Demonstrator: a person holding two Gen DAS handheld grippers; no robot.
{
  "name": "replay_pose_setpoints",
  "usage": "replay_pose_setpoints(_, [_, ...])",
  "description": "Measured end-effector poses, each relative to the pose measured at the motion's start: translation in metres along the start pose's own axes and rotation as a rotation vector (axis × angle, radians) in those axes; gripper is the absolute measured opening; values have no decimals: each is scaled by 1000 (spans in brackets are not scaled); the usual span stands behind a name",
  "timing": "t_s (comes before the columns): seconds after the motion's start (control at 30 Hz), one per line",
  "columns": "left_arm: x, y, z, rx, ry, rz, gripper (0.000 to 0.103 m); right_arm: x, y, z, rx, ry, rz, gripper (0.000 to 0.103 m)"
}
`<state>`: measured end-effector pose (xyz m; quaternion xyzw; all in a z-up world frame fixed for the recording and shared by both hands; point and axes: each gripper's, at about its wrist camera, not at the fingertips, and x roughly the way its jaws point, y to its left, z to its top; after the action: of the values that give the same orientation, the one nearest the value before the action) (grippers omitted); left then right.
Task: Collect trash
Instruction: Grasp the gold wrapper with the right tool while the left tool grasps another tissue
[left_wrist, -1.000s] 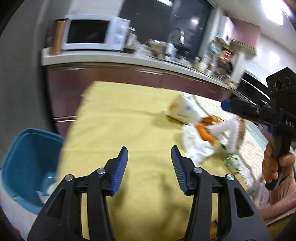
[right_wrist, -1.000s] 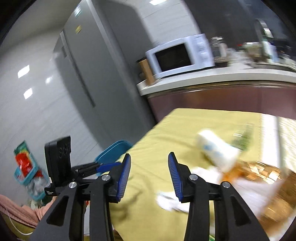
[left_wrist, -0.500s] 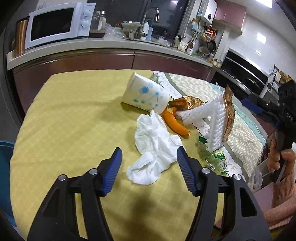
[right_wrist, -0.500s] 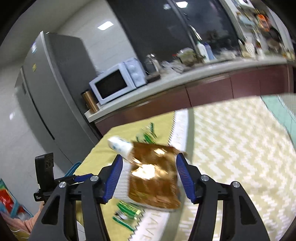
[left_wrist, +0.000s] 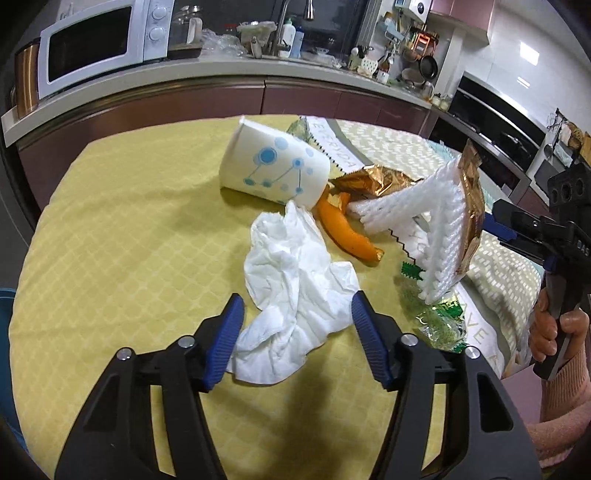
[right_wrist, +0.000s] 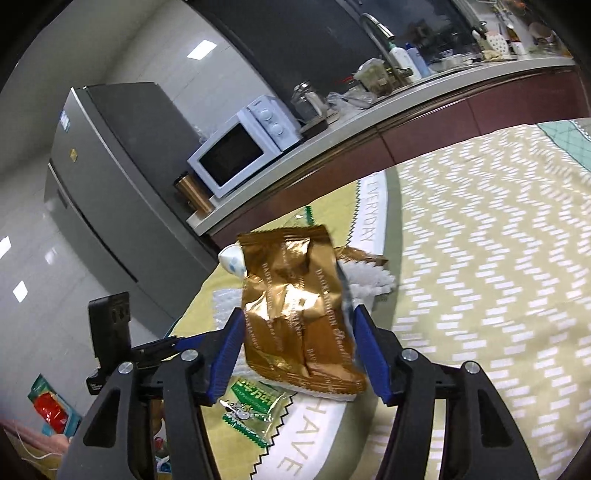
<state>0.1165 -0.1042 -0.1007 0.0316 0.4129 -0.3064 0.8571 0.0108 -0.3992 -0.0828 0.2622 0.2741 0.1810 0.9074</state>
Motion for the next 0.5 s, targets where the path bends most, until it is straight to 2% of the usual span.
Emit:
replay_pose_setpoints(0.1, [5,-1,0,-2,16,6,49,-1,2,-1,-3,8,10,38])
replay_pose_setpoints(0.23, [6,-3,1,7,21,16,35,-3,5,-2,-16,8,16,14])
replay_pose_setpoints(0.37, [8,-7,1,11,25,19,26,-7,14,-1,-60,12,21,5])
replay_pose_setpoints(0.4, [8,-9,1,11,24,13,20,-8,16,0,-69,11,24,4])
replay_pose_setpoints(0.5, [5,-8,1,-1,14,12,15,-12,25,1,-98,8,37,3])
